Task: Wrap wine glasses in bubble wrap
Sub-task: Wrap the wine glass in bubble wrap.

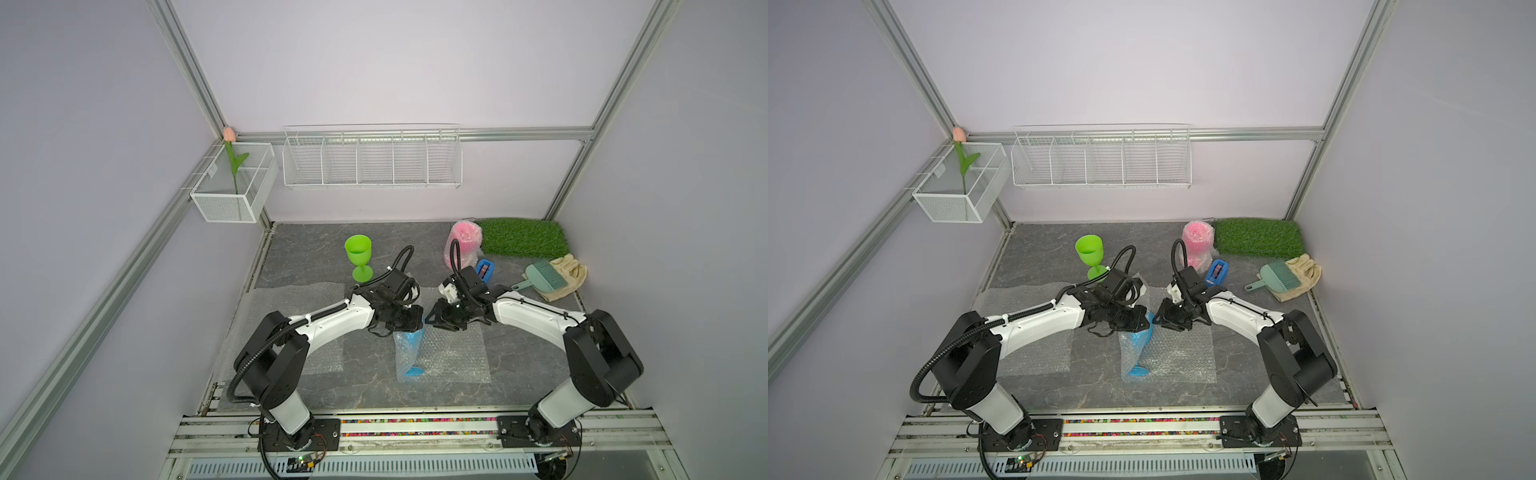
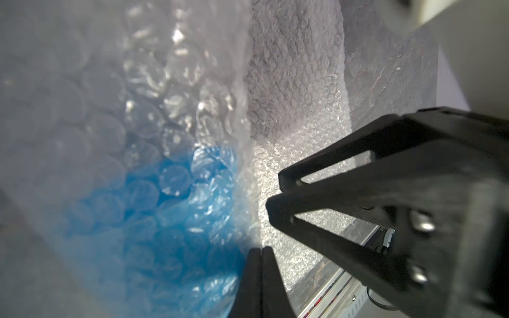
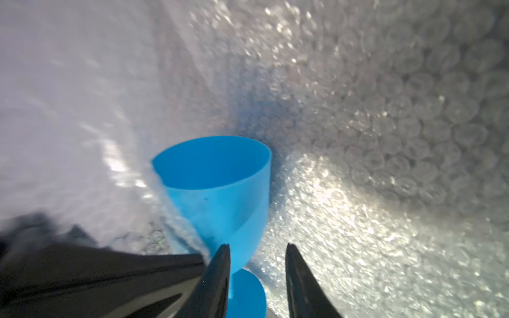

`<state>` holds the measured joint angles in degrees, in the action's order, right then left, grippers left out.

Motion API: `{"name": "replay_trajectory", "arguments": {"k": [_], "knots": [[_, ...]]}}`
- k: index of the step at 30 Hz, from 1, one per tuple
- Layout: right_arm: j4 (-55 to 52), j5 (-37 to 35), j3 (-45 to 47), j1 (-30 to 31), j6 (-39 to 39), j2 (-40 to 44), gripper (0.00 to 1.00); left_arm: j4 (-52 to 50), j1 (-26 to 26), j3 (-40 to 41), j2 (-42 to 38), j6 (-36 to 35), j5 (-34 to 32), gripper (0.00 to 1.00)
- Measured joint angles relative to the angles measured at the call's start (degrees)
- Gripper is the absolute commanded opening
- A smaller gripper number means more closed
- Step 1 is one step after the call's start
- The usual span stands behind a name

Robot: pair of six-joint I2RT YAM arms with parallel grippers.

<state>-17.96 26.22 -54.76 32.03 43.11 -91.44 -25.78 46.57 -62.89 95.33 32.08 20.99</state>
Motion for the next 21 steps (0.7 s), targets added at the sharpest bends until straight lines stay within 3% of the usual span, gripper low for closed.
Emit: {"name": "replay_trajectory", "arguments": {"k": [7,13,17,21], "knots": [[5.35,4.33,0.00,-0.46,1.46,-1.29,0.39,0.81,0.11,-0.35,1.09,0.26,1.42,0.00],[6.49,6.25,0.00,-0.46,2.23,-2.32,0.22,1.03,0.22,-0.61,1.33,0.28,1.55,0.00],[6.80,6.62,0.02,-0.55,2.29,-2.45,0.07,0.35,0.22,-1.07,1.33,0.31,1.40,0.16],[6.69,6.60,0.07,-0.85,1.97,-2.45,0.07,-1.40,0.33,-2.80,0.72,0.35,0.76,0.32]]}}
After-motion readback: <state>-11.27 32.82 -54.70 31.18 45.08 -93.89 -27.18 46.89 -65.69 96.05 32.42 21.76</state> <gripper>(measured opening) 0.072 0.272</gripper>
